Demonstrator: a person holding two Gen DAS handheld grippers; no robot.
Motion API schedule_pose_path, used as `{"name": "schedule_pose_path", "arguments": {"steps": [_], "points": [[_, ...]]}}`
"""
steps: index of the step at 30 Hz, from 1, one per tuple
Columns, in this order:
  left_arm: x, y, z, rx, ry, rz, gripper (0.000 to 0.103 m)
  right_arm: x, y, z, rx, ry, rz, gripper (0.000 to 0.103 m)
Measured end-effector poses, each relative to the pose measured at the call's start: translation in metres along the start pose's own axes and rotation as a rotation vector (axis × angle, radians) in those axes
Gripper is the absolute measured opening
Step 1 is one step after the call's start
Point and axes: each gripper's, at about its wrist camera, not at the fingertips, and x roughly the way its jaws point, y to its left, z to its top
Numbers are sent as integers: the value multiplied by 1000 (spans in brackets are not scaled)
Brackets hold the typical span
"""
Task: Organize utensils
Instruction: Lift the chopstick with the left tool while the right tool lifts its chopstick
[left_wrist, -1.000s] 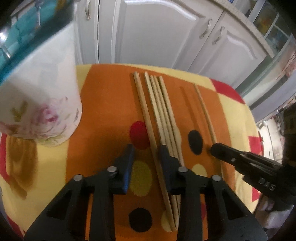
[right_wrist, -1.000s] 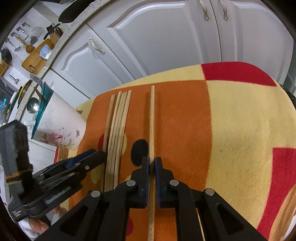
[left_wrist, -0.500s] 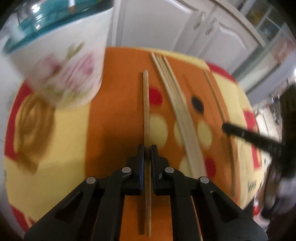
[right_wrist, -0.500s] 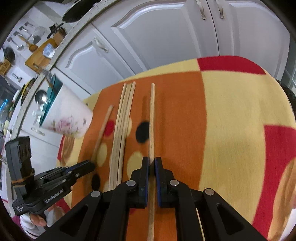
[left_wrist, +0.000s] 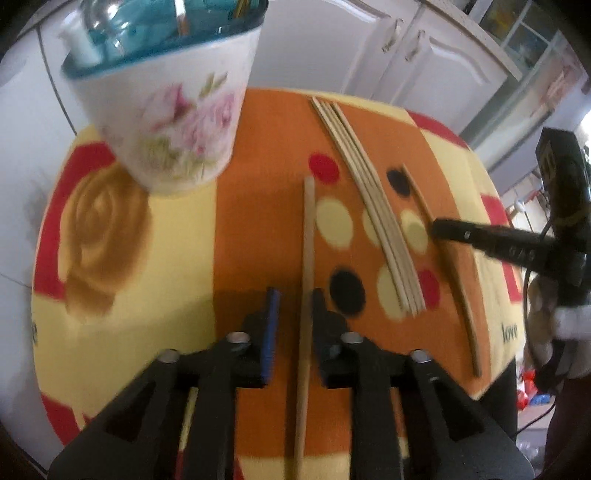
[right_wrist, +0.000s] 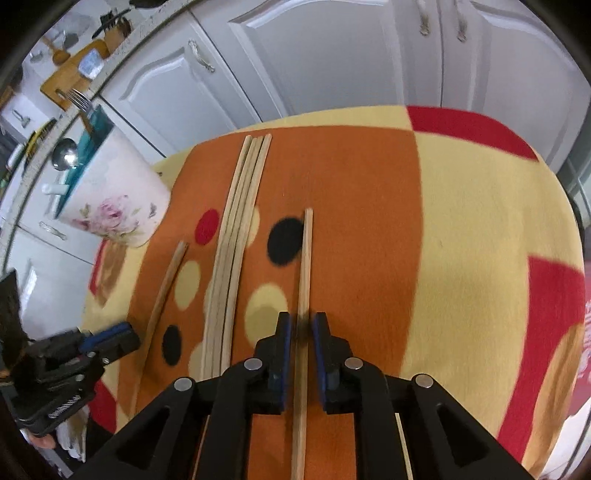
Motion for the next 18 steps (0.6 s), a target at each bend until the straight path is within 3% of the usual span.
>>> {"name": "schedule_pose_path", "arguments": {"steps": [10,12,13,18], "points": [[40,-18,45,51,13,75,27,12,-1,29,-44,-5,51,9],[42,-22,48,75,6,83,17,11,-1,30,-65,-8,39,6],[42,-22,49,80,1,83,7,7,0,29,-71,-14,36,6],[21,-7,47,33,-13,5,6,-30,7,25,-89,-91,62,6]]}}
